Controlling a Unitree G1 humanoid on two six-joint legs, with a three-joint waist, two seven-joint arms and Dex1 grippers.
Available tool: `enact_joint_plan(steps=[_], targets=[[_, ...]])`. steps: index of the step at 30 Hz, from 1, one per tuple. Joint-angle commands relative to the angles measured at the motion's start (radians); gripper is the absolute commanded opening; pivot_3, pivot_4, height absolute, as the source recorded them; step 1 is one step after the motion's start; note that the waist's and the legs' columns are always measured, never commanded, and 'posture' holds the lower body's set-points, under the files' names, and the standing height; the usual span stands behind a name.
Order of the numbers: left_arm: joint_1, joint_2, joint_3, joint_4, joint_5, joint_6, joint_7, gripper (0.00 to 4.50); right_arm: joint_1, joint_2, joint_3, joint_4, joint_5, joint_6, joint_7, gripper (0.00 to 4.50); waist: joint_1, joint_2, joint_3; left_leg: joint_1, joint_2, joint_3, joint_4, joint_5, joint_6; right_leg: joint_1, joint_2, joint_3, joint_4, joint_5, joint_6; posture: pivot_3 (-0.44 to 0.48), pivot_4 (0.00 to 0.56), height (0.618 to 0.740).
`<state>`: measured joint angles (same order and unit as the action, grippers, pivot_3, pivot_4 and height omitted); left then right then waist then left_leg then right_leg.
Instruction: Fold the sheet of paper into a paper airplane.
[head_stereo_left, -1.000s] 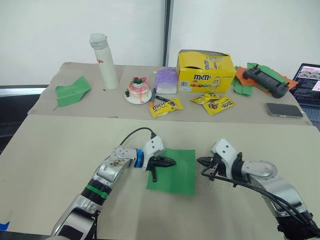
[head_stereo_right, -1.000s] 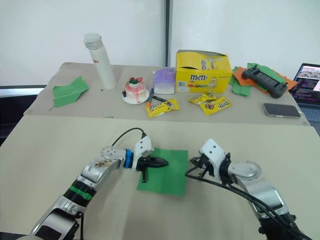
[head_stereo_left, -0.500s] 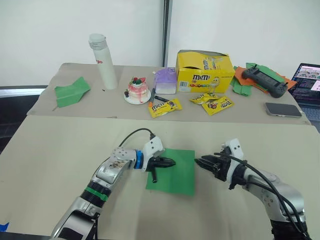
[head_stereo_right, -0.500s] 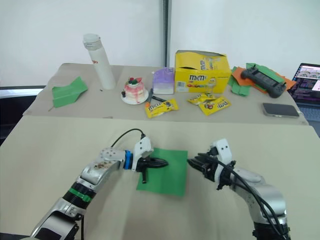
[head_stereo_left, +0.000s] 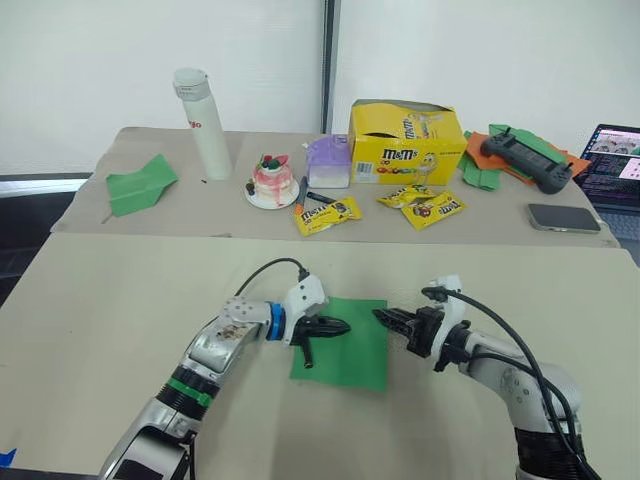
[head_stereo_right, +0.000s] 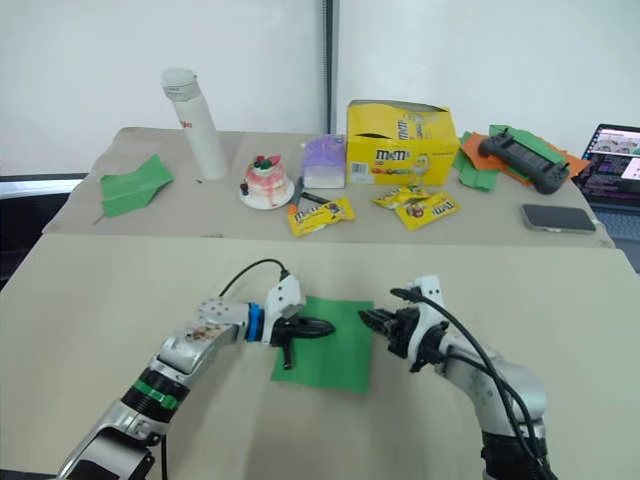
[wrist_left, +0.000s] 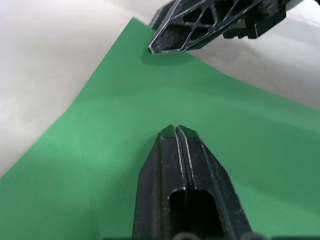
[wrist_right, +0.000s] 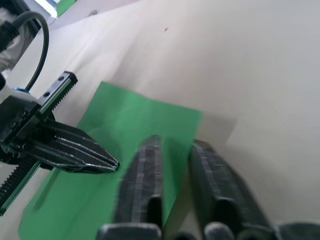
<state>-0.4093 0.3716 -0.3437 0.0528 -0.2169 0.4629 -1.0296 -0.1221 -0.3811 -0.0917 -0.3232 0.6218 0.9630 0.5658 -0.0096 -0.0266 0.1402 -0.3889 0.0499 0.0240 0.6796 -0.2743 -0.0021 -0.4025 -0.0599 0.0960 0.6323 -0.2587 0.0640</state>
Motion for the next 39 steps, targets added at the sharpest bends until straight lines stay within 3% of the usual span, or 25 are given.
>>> enact_joint_plan(steps=[1,10,18,24,36,39], targets=[[0.025,0.001,0.0,-0.034,-0.031,0.05,-0.009,0.0,-0.027,-0.033,0.053,0.007,-0.069,-0.135,0.05,0.01,-0.003,0.0,0.0,0.0,0.0,0.0,0.0,0.0,0.0,0.0,0.0,0.0,0.0,0.0,0.0,0.0,0.15,0.74],[0.036,0.006,0.034,-0.066,-0.079,0.116,0.012,0.0,-0.133,-0.209,0.266,0.08,-0.381,-0.493,0.159,0.01,-0.002,0.0,0.0,0.0,0.0,0.0,0.0,0.0,0.0,-0.001,0.0,0.0,0.0,0.0,0.0,0.0,0.15,0.74],[0.05,-0.005,0.047,-0.05,-0.092,0.12,0.046,0.0,-0.087,-0.198,0.384,0.087,-0.638,-0.765,0.075,0.01,-0.002,0.0,0.0,0.0,0.0,0.0,0.0,0.0,0.0,-0.001,0.0,0.0,0.0,0.0,0.0,0.0,0.15,0.74],[0.056,-0.003,0.045,-0.033,-0.094,0.113,0.048,0.0,-0.061,-0.206,0.448,0.045,-0.812,-0.864,0.02,0.01,-0.003,0.0,0.0,0.0,0.0,0.0,0.0,0.0,0.0,-0.001,0.0,0.0,0.001,0.0,0.0,0.0,0.15,0.74],[0.043,-0.004,0.057,-0.032,-0.104,0.126,0.054,0.0,-0.007,-0.244,0.471,0.083,-1.034,-1.085,-0.061,0.01,-0.003,0.0,0.0,0.001,0.0,0.0,0.0,0.0,-0.001,0.0,0.0,0.0,0.001,0.0,0.0,0.0,0.15,0.74],[0.02,-0.033,0.111,-0.058,-0.153,0.173,0.092,0.0,-0.013,-0.223,0.486,0.12,-1.087,-1.116,-0.095,0.01,-0.004,0.0,0.0,0.001,0.0,0.0,0.0,0.0,-0.001,0.0,0.0,0.0,0.001,0.0,0.0,0.0,0.15,0.74]])
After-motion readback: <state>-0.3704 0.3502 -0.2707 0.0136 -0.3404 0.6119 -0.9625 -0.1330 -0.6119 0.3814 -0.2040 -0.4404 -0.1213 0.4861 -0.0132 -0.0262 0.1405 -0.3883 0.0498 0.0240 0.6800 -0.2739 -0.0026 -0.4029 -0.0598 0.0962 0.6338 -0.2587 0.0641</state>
